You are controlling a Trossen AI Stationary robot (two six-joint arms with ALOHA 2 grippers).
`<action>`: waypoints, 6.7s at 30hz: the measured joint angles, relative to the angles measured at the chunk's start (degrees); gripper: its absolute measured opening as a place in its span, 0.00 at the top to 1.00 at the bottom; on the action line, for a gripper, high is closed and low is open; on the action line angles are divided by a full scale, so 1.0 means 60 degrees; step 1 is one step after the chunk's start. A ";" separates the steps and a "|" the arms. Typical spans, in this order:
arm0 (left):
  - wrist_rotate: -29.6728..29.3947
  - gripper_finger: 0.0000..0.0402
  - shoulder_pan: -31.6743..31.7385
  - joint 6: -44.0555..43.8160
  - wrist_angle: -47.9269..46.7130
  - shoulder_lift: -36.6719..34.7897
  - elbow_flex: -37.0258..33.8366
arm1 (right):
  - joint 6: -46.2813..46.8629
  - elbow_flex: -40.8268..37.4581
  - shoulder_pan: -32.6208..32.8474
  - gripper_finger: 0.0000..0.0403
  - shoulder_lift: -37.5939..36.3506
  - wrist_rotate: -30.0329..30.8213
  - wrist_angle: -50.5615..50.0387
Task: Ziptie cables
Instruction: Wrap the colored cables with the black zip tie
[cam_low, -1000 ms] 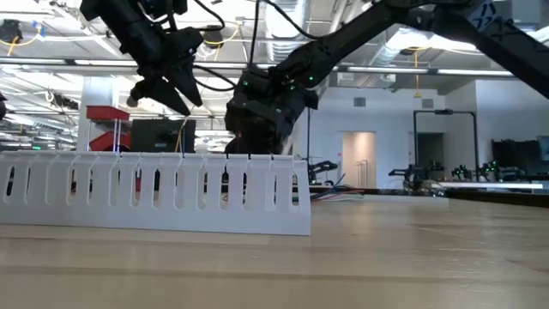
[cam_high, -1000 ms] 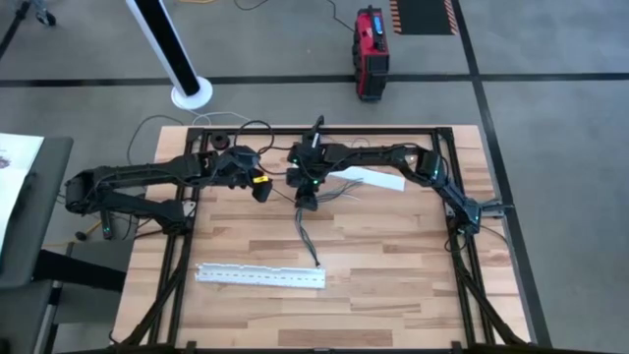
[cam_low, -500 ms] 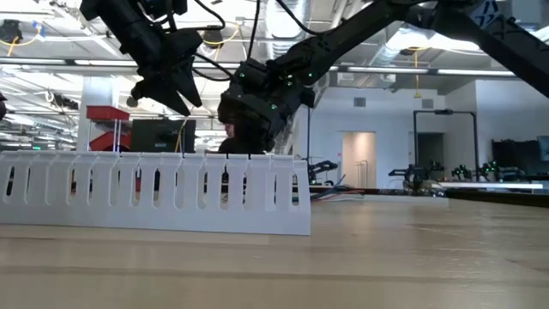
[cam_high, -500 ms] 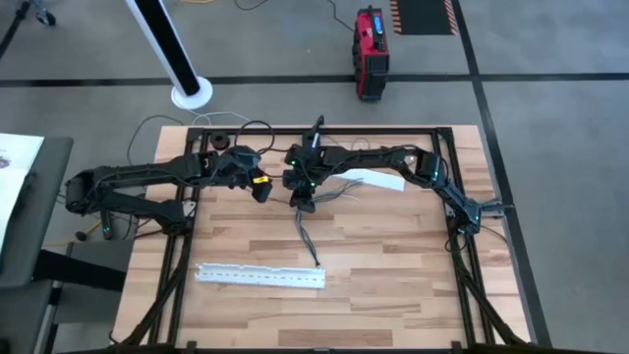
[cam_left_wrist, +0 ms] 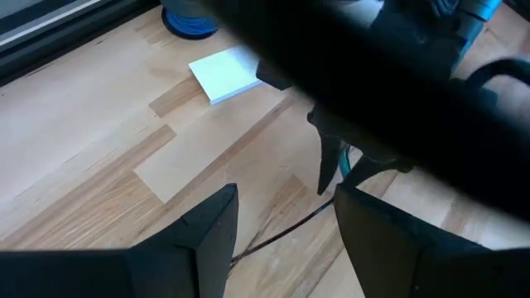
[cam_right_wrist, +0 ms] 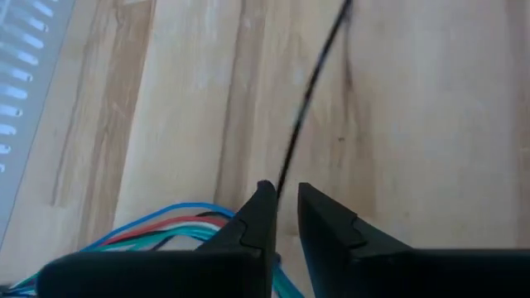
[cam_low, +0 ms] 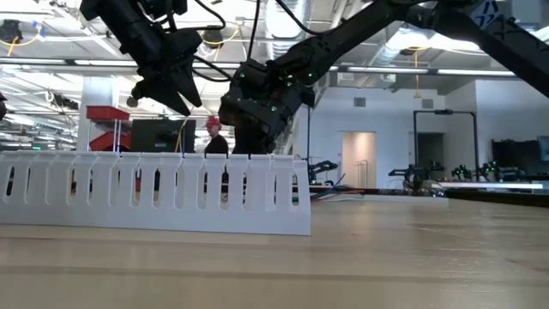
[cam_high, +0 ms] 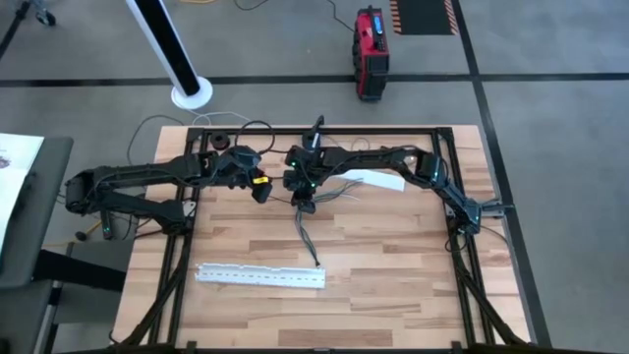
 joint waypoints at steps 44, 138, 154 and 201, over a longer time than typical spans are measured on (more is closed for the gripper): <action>-0.0839 0.51 0.0000 -0.0843 0.2403 -0.0007 -0.0678 | 0.4047 0.0007 -0.1051 1.00 -0.4432 0.1921 0.0614; -0.4939 0.78 -0.2109 0.4079 0.7985 0.0295 -0.0459 | 0.8506 0.0022 -0.0011 1.00 -0.3912 0.3398 0.2787; -0.5342 0.96 -0.2149 0.3464 0.7008 0.0404 -0.0492 | 0.8510 0.0026 -0.0131 1.00 -0.3370 0.3430 0.2444; -0.3852 0.81 -0.2146 0.2448 0.4375 -0.0758 -0.0787 | 0.7034 0.0051 -0.0207 1.00 -0.3617 0.3392 0.2353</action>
